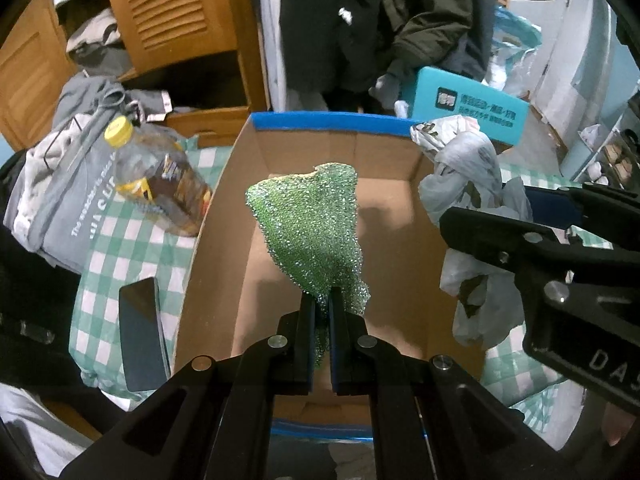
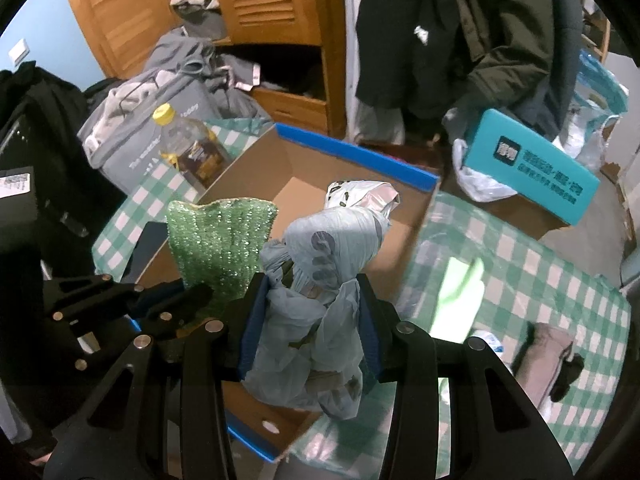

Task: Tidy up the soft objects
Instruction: 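Lower both held items into the cardboard box and open both tools, then withdraw both open tools from the box back over the table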

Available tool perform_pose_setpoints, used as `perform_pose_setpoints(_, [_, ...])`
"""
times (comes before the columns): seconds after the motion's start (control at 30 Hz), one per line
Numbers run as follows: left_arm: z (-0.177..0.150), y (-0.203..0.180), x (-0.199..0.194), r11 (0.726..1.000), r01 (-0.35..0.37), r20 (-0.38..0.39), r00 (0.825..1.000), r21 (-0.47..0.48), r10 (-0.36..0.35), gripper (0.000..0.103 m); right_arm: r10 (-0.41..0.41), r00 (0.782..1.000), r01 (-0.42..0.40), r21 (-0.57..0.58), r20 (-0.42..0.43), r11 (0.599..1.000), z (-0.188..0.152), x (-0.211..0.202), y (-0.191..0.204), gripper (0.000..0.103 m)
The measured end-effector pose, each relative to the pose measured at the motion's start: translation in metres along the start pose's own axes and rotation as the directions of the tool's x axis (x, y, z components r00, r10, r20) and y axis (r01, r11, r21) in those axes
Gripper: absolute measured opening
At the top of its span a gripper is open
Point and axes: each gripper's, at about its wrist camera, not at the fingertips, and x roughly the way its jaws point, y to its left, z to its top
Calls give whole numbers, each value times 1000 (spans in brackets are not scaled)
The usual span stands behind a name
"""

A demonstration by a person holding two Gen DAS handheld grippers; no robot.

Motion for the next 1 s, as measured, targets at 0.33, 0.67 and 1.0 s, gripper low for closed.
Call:
perform_pose_setpoints(0.33, [-4,5,15,1000,3,-56,998,-6,-3,7,37,998,-36,7,-59,999,-2,23,3,43])
perform_pose_setpoints(0.67, [-7,8,20,999,-25,-73,997,-23,23,39,29,999,-28,25,-44,999,-2,15,-3,69])
perform_pose_setpoints(1.0, [-2,-9,8,1000,-18,-39,999,7,18,54,-7,1000,8,51,-10,999,-10,-3,-25,72])
